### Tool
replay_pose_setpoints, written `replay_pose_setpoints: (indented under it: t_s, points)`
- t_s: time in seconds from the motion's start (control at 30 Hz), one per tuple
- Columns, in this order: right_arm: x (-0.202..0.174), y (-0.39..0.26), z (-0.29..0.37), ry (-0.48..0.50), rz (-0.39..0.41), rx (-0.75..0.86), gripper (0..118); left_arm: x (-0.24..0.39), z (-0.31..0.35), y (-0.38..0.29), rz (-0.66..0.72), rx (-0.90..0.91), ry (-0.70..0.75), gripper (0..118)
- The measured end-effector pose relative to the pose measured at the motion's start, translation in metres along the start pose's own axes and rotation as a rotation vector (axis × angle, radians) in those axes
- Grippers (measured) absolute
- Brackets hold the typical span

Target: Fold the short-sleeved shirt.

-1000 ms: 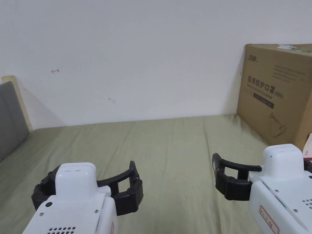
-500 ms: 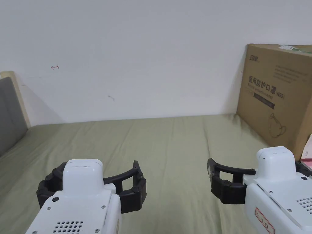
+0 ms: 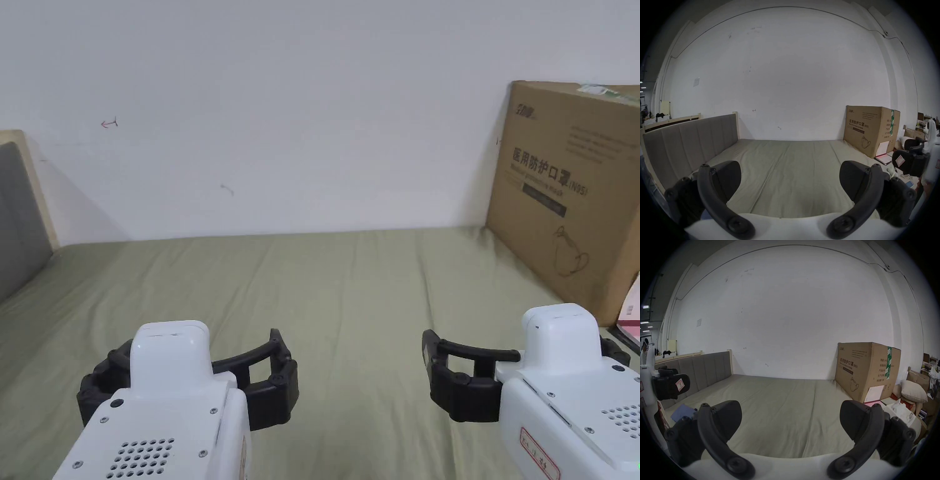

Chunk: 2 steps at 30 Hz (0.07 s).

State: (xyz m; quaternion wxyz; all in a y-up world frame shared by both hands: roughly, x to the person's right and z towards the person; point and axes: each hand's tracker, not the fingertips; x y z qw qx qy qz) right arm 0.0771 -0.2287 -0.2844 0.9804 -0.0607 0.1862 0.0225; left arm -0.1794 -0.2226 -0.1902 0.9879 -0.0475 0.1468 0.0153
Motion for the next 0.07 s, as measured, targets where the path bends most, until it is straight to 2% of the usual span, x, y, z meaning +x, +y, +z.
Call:
replay_pose_setpoints:
  t_s: [0.07]
  points:
    - [0.0012, -0.0013, -0.0014, -0.002, -0.007, -0.004, 118, -0.0011, -0.0024, -0.0028, 0.015, -0.011, -0.003, 118]
